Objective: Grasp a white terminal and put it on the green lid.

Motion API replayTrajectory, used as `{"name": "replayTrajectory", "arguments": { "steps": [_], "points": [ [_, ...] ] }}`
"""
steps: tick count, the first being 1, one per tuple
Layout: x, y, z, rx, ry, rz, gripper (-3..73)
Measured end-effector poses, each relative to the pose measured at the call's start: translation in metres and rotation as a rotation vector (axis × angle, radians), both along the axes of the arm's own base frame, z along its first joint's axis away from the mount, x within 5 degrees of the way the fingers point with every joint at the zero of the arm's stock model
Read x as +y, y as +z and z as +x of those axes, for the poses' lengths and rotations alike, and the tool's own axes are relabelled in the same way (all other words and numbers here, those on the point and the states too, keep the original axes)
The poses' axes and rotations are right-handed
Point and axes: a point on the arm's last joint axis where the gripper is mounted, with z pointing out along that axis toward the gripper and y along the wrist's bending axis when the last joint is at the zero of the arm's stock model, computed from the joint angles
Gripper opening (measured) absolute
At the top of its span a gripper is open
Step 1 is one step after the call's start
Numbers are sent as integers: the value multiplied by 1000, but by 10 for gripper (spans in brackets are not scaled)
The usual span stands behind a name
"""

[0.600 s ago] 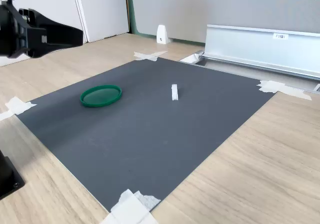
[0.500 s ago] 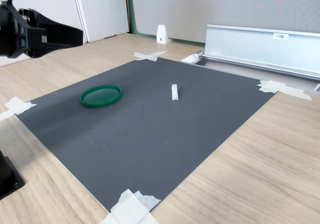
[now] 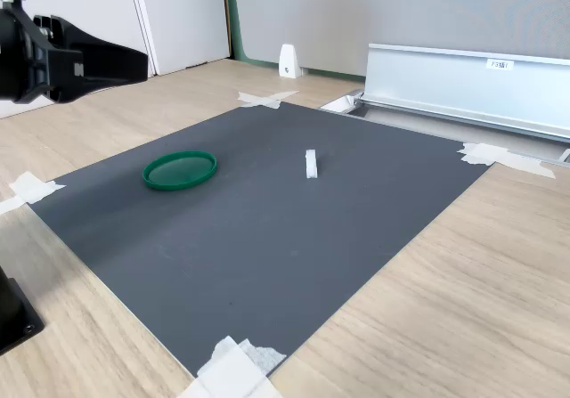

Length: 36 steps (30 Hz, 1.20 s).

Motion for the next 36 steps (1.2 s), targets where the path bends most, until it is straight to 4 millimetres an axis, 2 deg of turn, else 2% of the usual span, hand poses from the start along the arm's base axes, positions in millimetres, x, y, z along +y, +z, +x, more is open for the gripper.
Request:
{"name": "replayTrajectory", "arguments": {
  "steps": [36],
  "points": [
    [0, 4, -1, -11, 3, 11, -9]
  ]
}}
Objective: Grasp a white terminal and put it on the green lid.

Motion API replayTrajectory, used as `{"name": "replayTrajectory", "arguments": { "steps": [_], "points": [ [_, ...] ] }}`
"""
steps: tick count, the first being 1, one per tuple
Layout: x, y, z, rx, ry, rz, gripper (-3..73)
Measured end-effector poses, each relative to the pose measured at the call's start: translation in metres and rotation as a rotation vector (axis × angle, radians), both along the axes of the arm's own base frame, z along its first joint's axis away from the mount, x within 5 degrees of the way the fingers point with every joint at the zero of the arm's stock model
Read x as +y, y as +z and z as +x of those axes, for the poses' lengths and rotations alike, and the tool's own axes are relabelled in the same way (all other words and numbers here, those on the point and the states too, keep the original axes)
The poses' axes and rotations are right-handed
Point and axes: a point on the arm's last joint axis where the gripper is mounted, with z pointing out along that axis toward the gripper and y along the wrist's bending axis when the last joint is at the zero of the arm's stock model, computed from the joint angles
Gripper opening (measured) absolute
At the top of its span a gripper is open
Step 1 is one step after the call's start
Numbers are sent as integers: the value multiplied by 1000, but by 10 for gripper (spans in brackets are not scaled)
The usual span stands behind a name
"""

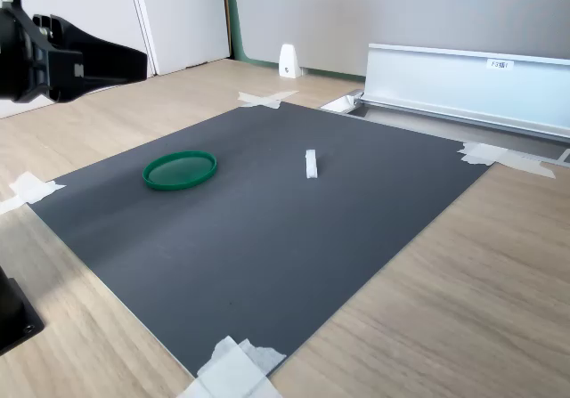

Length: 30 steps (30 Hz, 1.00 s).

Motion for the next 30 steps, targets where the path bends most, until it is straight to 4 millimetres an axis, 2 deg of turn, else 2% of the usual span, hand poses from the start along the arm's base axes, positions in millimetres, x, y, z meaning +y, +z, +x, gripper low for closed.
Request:
{"name": "replayTrajectory", "arguments": {
  "steps": [7, 13, 22, 25, 30],
  "points": [
    [-1, 41, 13, 66, -4, -26, -9],
    [-2, 68, 37, 324, 0, -32, -9],
    [-4, 71, 91, 768, 40, -125, -9],
    [-6, 67, 116, 858, 48, -148, -9],
    [-6, 60, 146, 933, 91, -197, -9]
  ]
}}
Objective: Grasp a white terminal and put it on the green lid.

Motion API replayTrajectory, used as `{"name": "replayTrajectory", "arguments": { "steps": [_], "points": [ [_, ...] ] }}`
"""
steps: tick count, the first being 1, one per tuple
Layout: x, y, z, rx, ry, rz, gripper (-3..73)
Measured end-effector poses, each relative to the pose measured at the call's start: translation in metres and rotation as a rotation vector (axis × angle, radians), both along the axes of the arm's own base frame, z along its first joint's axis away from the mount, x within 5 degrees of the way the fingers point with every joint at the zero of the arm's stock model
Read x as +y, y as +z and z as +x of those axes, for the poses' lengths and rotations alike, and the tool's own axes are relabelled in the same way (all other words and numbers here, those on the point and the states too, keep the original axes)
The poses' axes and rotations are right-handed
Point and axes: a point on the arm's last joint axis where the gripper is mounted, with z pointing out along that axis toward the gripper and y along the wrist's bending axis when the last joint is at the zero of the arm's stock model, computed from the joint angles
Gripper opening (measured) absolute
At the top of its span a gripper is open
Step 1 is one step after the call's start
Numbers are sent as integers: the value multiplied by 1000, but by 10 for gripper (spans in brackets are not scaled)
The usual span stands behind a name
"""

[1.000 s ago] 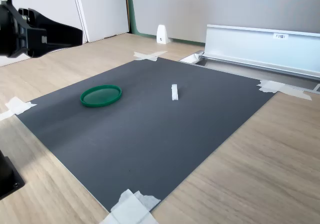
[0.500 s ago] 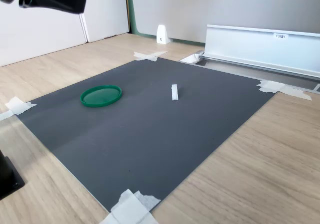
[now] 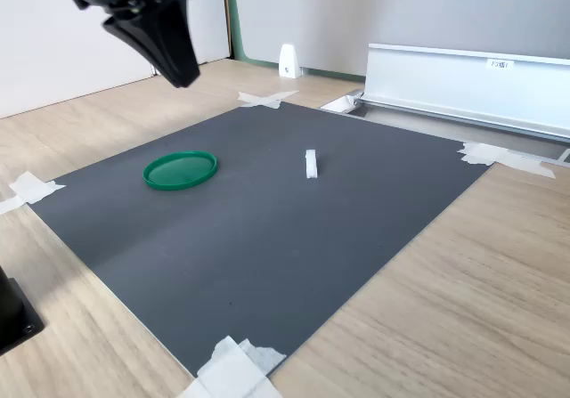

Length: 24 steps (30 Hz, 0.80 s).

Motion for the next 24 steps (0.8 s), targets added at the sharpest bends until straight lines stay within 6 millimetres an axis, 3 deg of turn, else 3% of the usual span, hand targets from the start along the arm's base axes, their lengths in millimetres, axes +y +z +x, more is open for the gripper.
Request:
{"name": "replayTrajectory", "arguments": {
  "steps": [4, 8, 11, 17, 20, 24],
  "points": [
    [0, -5, 23, 80, 35, -15, 5],
    [0, -11, 50, 168, 51, 4, 77],
    [-6, -16, 68, 193, 73, 23, 180],
    [-25, -22, 95, 212, 135, 2, 495],
    [-29, -27, 107, 228, 159, -11, 618],
    [-32, -40, 117, 264, 167, -16, 696]
  ]
}}
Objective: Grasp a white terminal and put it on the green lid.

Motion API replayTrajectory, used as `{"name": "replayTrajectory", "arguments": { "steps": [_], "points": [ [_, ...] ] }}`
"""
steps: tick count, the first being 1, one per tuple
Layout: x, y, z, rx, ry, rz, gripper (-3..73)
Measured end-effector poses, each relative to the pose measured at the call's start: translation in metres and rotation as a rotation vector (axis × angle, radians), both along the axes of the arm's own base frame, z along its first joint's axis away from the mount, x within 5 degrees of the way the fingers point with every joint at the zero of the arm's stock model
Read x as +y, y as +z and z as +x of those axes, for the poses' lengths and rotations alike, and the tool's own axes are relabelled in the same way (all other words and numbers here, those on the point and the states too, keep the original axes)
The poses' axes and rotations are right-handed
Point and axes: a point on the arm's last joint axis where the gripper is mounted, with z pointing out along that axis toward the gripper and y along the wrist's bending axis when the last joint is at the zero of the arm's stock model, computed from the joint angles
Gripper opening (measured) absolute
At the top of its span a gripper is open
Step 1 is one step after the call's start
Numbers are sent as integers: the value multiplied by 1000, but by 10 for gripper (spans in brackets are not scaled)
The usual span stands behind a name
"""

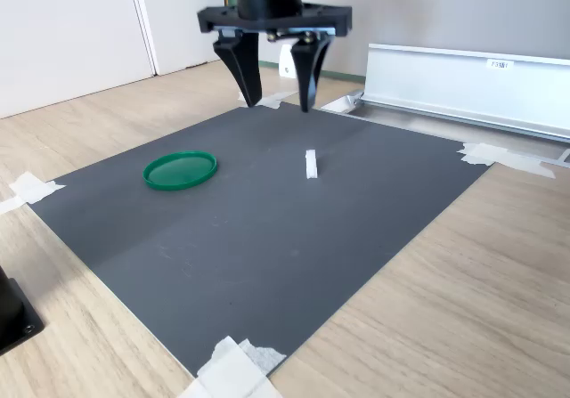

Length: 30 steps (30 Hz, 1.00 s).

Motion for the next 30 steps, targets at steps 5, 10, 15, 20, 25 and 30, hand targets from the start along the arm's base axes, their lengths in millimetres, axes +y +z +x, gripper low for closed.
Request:
{"name": "replayTrajectory", "arguments": {
  "steps": [5, 10, 15, 20, 25, 30],
  "points": [
    [-2, -21, 9, 48, -24, 4, 711],
    [-5, -38, 16, 69, -17, -21, 712],
    [-8, -44, 21, 57, -5, -50, 712],
    [-9, -55, 26, 69, 0, -56, 709],
    [-10, -57, 28, 50, -2, -58, 708],
    [-10, -62, 31, 49, -8, -56, 681]
  ]
}}
